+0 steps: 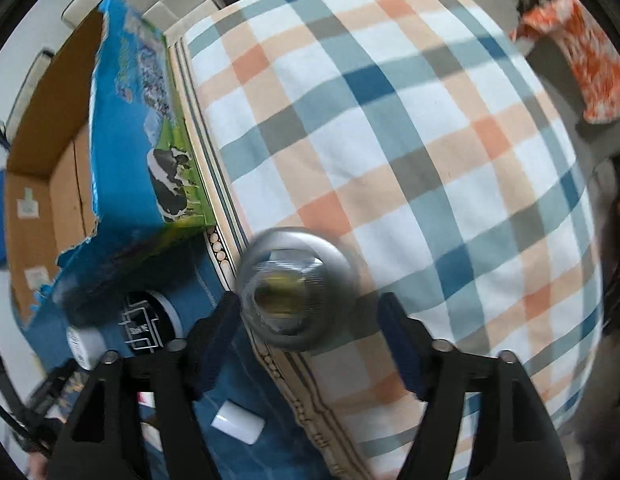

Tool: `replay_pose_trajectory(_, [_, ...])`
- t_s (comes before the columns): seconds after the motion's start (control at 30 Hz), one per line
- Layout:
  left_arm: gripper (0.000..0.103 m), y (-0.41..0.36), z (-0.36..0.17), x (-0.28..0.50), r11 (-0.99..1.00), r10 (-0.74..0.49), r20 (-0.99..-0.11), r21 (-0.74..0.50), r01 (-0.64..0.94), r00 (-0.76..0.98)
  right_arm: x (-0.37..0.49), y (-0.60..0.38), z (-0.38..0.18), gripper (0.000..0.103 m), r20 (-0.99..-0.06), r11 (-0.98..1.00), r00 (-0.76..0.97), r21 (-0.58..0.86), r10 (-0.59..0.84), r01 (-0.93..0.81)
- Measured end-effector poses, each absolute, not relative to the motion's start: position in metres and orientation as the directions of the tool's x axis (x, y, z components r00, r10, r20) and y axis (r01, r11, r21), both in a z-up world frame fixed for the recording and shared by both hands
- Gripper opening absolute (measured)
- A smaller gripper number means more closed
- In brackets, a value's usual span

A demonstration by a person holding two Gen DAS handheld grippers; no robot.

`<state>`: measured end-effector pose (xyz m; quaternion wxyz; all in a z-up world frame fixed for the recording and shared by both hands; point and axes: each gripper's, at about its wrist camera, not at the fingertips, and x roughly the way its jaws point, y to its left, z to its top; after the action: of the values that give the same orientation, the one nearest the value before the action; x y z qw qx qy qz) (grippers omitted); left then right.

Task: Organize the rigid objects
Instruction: 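Grasp the silver canister with the right tool while the left tool grasps the white cream jar, then carry the silver canister and white cream jar together into the cardboard box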

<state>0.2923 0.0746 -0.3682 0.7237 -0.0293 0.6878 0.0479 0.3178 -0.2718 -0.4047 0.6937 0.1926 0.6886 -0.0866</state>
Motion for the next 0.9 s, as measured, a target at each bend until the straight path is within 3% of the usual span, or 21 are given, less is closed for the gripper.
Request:
replay_pose_trajectory(0.07, [0.103,0.078,-0.366,0.290,0.993,0.020,-0.998,0.014,-0.116,0.051,0.325,-0.265,-0.412,0.090,-0.993,0.925,0.016,0.117,0.119,0.362])
replay_pose_trajectory(0.13, [0.103,0.083,-0.366,0.290,0.992,0.009,-0.999,0.004,-0.122,0.043,0.336,-0.260,-0.428,0.091,-0.996,0.939,-0.023,0.074,0.087,0.337])
replay_pose_trajectory(0.17, [0.103,0.087,-0.363,0.290,0.992,0.005,-0.999,0.000,-0.125,0.039,0.340,-0.259,-0.436,0.090,-0.995,0.937,-0.051,0.067,0.090,0.344])
replay_pose_trajectory(0.23, [0.103,0.090,-0.368,0.290,0.991,-0.013,-1.000,-0.017,-0.132,0.026,0.347,-0.257,-0.452,0.073,-0.989,0.932,-0.110,0.052,0.098,0.358])
replay_pose_trajectory(0.47, [0.103,0.099,-0.392,0.305,0.986,-0.041,-0.999,-0.040,-0.162,-0.004,0.357,-0.241,-0.452,0.073,-0.996,0.940,-0.084,-0.004,0.027,0.341])
replay_pose_trajectory(0.5, [0.098,0.097,-0.396,0.307,0.988,-0.034,-0.999,-0.033,-0.151,-0.009,0.357,-0.239,-0.450,0.073,-0.996,0.940,-0.083,-0.008,0.022,0.340])
replay_pose_trajectory(0.6, [0.066,0.097,-0.412,0.312,0.992,-0.040,-0.998,-0.035,-0.122,-0.041,0.357,-0.231,-0.448,0.073,-0.996,0.948,-0.090,-0.021,0.008,0.319])
replay_pose_trajectory(0.7, [0.066,0.103,-0.418,0.309,0.987,-0.086,-0.995,-0.080,-0.139,-0.041,0.347,-0.208,-0.454,0.073,-0.991,0.960,-0.130,-0.003,0.035,0.279])
replay_pose_trajectory(0.9, [0.066,0.103,-0.411,0.270,0.996,-0.050,-0.997,-0.045,-0.080,-0.061,0.319,-0.161,-0.456,0.073,-0.976,0.981,-0.199,0.050,0.088,0.189])
